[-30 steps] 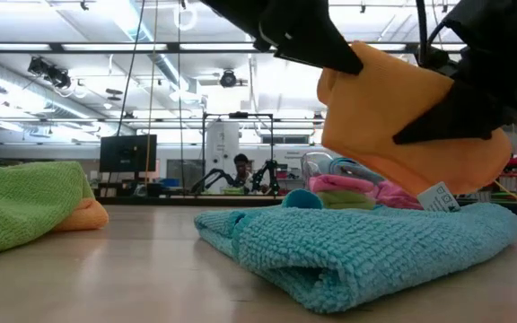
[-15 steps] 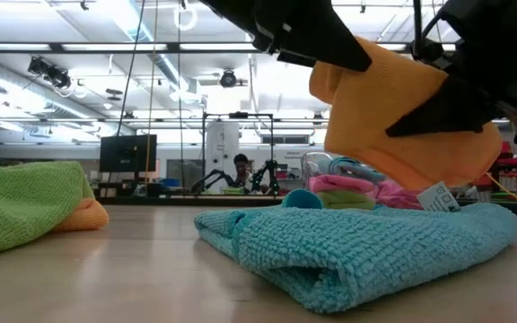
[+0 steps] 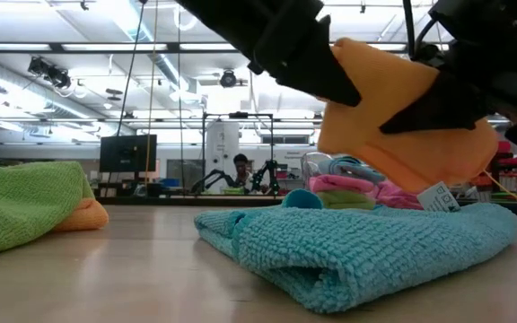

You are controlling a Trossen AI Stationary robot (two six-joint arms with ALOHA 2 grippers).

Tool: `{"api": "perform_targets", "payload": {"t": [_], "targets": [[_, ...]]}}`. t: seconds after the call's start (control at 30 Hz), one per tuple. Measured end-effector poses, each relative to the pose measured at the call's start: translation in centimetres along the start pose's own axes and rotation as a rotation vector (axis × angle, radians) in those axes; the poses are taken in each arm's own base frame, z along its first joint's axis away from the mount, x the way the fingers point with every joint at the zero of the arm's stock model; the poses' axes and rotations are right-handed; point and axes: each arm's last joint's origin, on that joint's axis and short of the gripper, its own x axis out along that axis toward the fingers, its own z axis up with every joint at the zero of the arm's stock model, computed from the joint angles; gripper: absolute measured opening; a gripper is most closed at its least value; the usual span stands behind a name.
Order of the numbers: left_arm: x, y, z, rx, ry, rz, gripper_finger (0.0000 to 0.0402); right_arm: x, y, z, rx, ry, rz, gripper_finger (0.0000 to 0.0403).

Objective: Fold microfiber towels
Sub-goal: Fold the right yellow towel

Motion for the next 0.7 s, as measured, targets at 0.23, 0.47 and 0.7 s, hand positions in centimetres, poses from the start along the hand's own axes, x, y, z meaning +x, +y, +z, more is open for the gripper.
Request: {"api": "perform_targets", "payload": {"t": [0.23,0.47,0.7], "targets": [[-0.46,-0.53,0.11,0.085,0.003,0.060,0.0389,-0.08,0.23,0.61,0.049,-0.012,0.110,0.0038],[-0.39,-0.60,0.15,0.058,-0.004,-0.015,0.0363,-0.07,0.32,0.60,0.068,0.005,0.162,0.0038],[-0.34,-0.58,0.16,0.055,-0.008,-0.035,0.0289,0.06,0.21,0.44,0.043,0.018,0.161,0.0038]]}}
